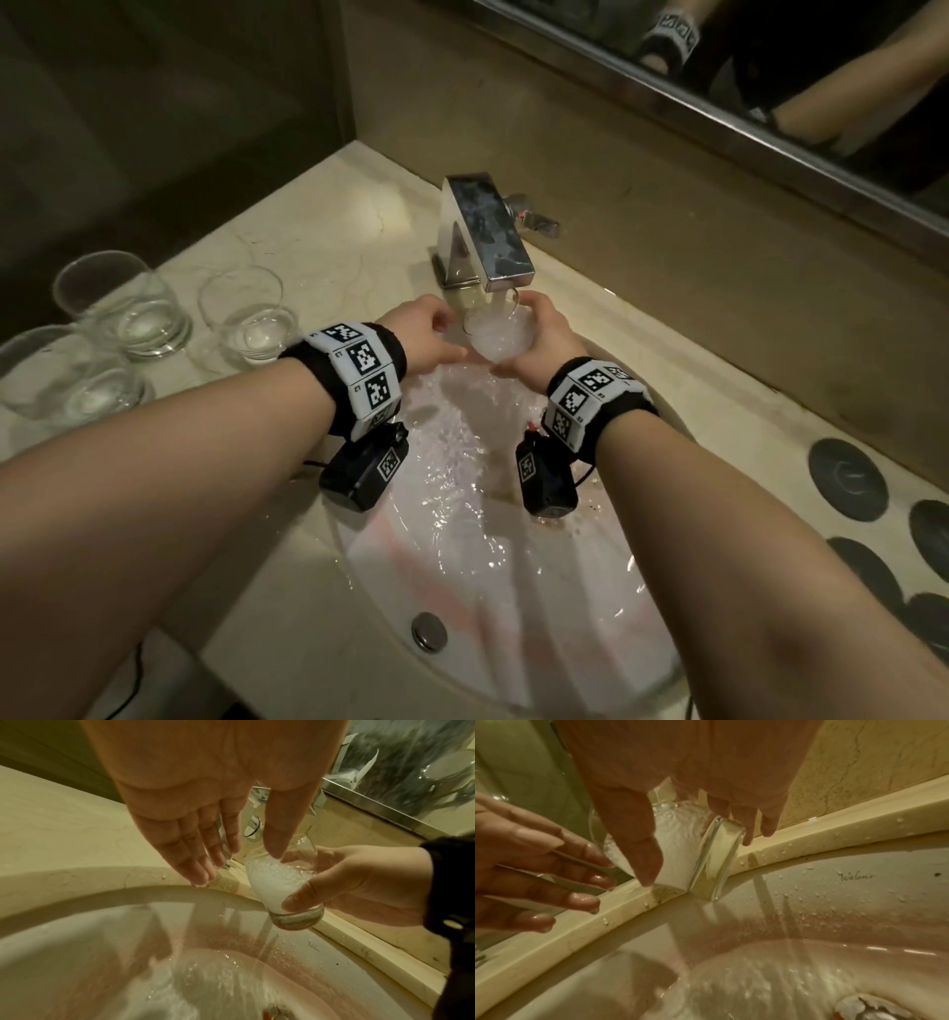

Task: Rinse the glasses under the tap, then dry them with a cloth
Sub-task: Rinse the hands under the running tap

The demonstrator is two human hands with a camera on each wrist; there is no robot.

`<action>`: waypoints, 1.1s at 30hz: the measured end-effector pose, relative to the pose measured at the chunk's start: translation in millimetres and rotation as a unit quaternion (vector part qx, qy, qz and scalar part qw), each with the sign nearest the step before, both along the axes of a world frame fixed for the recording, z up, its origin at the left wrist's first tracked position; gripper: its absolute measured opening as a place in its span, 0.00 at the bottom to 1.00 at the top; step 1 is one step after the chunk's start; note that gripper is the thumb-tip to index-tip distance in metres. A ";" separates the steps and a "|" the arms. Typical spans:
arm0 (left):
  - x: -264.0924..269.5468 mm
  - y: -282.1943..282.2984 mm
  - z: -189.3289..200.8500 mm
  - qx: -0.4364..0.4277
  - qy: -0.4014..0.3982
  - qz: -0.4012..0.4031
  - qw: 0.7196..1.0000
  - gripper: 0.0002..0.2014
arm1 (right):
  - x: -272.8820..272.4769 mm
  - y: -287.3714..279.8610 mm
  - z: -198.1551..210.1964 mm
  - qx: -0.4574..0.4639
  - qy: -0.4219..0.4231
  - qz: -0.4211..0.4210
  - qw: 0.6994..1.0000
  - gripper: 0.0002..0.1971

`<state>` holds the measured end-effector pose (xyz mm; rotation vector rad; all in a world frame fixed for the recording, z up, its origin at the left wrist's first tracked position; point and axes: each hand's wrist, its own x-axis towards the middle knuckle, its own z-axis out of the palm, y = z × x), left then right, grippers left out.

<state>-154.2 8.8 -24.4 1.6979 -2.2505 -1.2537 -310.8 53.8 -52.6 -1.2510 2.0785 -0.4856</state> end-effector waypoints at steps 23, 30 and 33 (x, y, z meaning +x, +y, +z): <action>18.7 51.9 14.8 0.081 0.211 0.022 0.974 0.14 | 5.3 45.2 72.1 0.086 0.382 0.251 0.885 0.43; 10.6 44.9 7.4 0.163 0.286 0.019 0.944 0.05 | 9.3 29.4 54.5 0.080 0.200 0.182 0.959 0.54; 1.5 35.6 0.6 0.212 0.332 0.058 0.917 0.05 | 5.6 16.6 44.6 0.040 0.128 0.166 0.977 0.55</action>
